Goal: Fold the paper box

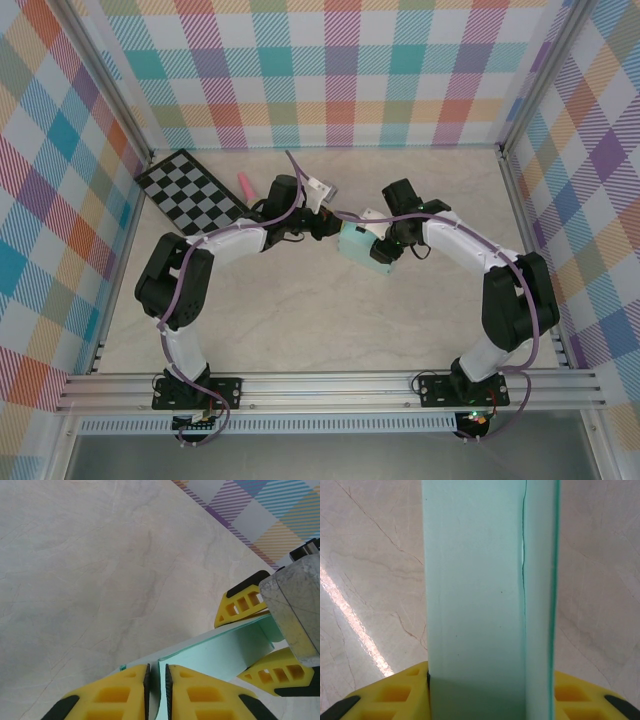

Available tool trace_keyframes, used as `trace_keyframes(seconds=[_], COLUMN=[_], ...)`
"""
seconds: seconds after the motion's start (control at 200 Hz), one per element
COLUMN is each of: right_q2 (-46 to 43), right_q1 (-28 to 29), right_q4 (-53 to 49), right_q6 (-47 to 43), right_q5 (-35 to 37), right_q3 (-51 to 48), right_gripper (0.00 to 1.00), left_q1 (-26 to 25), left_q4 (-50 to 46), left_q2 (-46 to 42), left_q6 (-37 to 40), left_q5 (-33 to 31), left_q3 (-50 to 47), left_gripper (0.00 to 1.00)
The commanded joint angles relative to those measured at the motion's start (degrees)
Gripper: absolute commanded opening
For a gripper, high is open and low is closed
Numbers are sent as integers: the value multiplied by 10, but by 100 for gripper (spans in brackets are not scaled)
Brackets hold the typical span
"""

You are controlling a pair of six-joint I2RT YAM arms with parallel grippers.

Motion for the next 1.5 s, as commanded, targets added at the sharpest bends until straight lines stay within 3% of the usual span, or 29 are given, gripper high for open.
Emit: trace_keyframes(seconds=[0.0,0.14,0.425,0.64,0.845,1.045,1.5], right_q2=[32,32,35,34,36,35,38], right_q1=[9,9,9,9,9,10,14], right_q4=[-28,-26,-28,-28,-28,-28,-26], right_q6=[-2,1,4,4,5,6,7], right_q5=[2,3,0,0,3,10,26], right_q3=[0,2,3,2,3,1,-3], right_gripper=[33,33,33,33,33,32,33], left_q1=[-16,-18,-23,-23,-32,-33,-36], left_q4=[24,13,-72,-62,-83,-96,-151], left_q2=[10,13,6,-1,4,4,13], left_q6=[-22,-22,66,69,82,56,14], left_q5=[41,38,-1,-28,-51,-55,-60], left_q3=[26,34,37,23,36,56,107], left_gripper=[18,17,23,24,19,0,0])
